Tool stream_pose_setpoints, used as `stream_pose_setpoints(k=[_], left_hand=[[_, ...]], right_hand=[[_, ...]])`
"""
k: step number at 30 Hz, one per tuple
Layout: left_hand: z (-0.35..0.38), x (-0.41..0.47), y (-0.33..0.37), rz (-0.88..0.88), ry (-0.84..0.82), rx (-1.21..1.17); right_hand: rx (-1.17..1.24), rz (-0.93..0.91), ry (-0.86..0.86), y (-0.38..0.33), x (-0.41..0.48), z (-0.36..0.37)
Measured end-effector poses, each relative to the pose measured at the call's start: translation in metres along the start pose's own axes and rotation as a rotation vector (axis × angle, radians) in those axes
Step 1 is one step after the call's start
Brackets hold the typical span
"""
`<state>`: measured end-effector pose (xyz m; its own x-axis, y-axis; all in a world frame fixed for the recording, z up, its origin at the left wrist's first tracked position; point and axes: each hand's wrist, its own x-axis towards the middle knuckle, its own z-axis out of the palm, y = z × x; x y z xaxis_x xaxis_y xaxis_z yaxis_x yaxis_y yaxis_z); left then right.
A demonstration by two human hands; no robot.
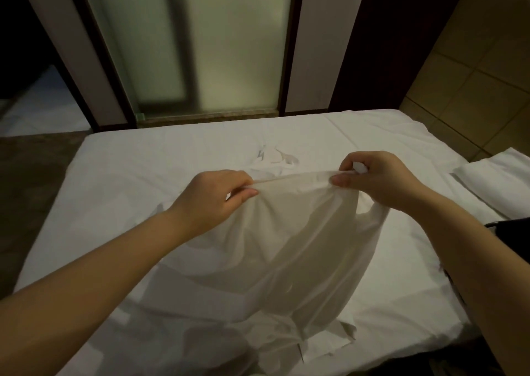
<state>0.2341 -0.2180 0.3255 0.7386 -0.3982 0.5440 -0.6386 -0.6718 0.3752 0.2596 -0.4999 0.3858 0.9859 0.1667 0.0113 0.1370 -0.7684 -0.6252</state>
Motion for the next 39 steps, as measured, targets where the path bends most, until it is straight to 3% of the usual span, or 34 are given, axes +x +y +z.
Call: stream_pose_setpoints(k=[8, 11, 14, 16, 23, 28, 33, 39], left_hand=[[0.010, -0.004, 0.012, -0.242, 0.054, -0.204], [0.010, -0.006, 0.019, -0.176, 0.011, -0.149], [0.010, -0.006, 0.029, -0.098, -0.047, -0.124], [0.009, -0.005, 0.032, -0.065, -0.077, -0.119], [0.001, -0.007, 0.031, -0.153, -0.075, -0.143], [-0.006, -0.009, 0.023, -0.182, -0.203, -0.148], [-0.006, -0.008, 0.016, -0.162, -0.208, -0.116], [0.004, -0.013, 0.008, -0.157, -0.255, -0.237]], right_hand=[[-0.076, 0.043, -0.104, 0.011, 0.002, 0.009], [-0.206, -0.012, -0.128, 0.005, -0.002, 0.013], [-0.110, -0.245, -0.095, -0.025, -0.012, 0.028], [-0.058, -0.332, -0.178, -0.043, -0.016, 0.044], [-0.012, -0.301, -0.267, -0.046, -0.014, 0.073], [-0.227, -0.440, -0.170, -0.057, -0.012, 0.062], [-0.414, -0.541, -0.106, -0.066, -0.017, 0.052], [-0.374, -0.688, 0.025, -0.040, -0.033, 0.057]])
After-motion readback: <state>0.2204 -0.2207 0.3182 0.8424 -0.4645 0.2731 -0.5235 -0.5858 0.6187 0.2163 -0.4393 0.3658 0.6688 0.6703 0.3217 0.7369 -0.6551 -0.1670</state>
